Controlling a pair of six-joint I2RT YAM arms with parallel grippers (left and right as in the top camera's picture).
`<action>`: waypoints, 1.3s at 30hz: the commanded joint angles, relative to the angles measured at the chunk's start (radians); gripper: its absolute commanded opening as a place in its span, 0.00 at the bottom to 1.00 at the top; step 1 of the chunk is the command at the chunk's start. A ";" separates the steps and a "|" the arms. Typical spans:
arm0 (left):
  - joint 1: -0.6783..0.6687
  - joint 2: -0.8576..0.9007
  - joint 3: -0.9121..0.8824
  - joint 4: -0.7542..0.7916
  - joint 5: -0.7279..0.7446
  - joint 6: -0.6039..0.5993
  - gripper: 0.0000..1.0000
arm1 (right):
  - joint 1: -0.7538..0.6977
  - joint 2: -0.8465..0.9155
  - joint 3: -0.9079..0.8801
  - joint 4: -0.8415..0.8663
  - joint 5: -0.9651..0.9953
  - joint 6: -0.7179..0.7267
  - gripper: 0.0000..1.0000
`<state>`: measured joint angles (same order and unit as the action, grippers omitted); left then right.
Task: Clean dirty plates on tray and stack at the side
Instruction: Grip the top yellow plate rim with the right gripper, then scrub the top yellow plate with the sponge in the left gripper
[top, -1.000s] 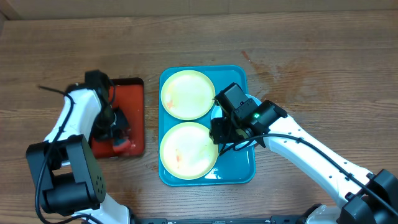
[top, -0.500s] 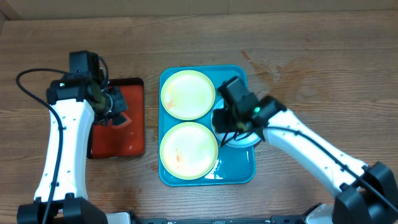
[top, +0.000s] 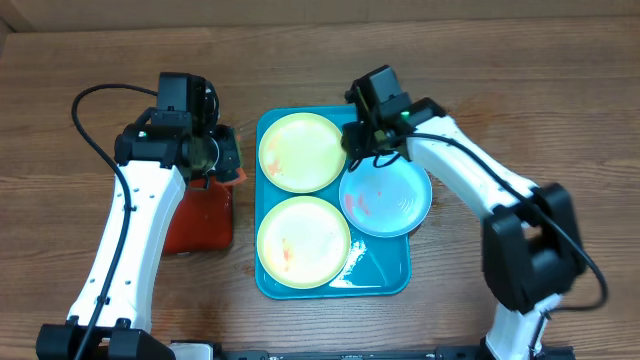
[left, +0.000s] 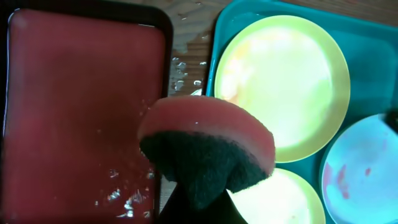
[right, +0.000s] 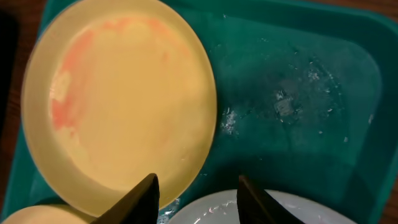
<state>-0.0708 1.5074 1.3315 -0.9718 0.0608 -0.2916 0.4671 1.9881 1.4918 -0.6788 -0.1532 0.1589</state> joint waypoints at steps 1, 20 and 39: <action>-0.003 -0.010 0.023 0.010 0.014 0.000 0.04 | 0.003 0.074 0.018 0.042 -0.005 -0.029 0.42; -0.076 0.217 0.023 0.336 0.150 -0.039 0.04 | 0.029 0.163 0.014 0.127 -0.005 0.127 0.04; -0.223 0.580 0.023 0.389 -0.238 -0.146 0.04 | 0.060 0.163 0.014 0.010 -0.005 0.126 0.04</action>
<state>-0.3019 2.0464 1.3621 -0.5220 0.0349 -0.4171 0.4992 2.1349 1.5150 -0.6449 -0.1490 0.2878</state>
